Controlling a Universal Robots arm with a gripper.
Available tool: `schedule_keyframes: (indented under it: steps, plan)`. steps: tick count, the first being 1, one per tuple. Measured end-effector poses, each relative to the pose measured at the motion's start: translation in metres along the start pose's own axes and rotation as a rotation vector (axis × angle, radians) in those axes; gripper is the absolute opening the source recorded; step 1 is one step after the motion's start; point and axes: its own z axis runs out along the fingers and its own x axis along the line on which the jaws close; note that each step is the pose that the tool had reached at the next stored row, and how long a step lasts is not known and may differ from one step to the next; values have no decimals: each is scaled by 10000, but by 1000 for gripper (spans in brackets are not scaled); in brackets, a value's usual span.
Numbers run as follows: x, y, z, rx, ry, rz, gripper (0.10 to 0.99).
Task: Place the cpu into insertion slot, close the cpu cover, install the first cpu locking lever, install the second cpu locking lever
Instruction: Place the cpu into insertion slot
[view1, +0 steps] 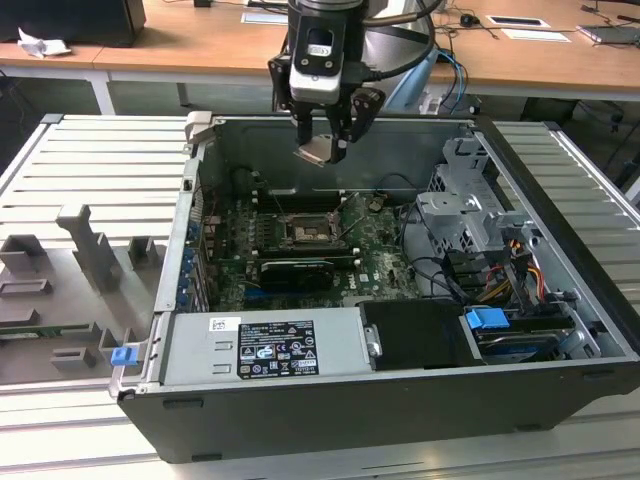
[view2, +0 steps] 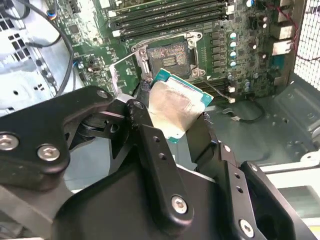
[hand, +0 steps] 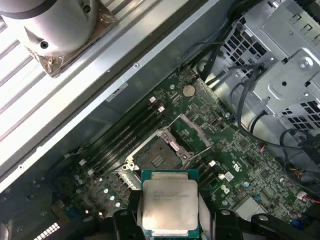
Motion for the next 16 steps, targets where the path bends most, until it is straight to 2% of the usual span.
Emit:
schedule_keyframes:
  steps: [3, 8, 12, 16]
  plan:
    - [0, -1, 11, -14, -47, 561, 537]
    - [-1, -3, 32, -42, -153, 1817, 537]
    - [-1, -4, 43, -56, -204, 2427, 537]
    - [-1, -5, 58, -73, -276, 3293, 537]
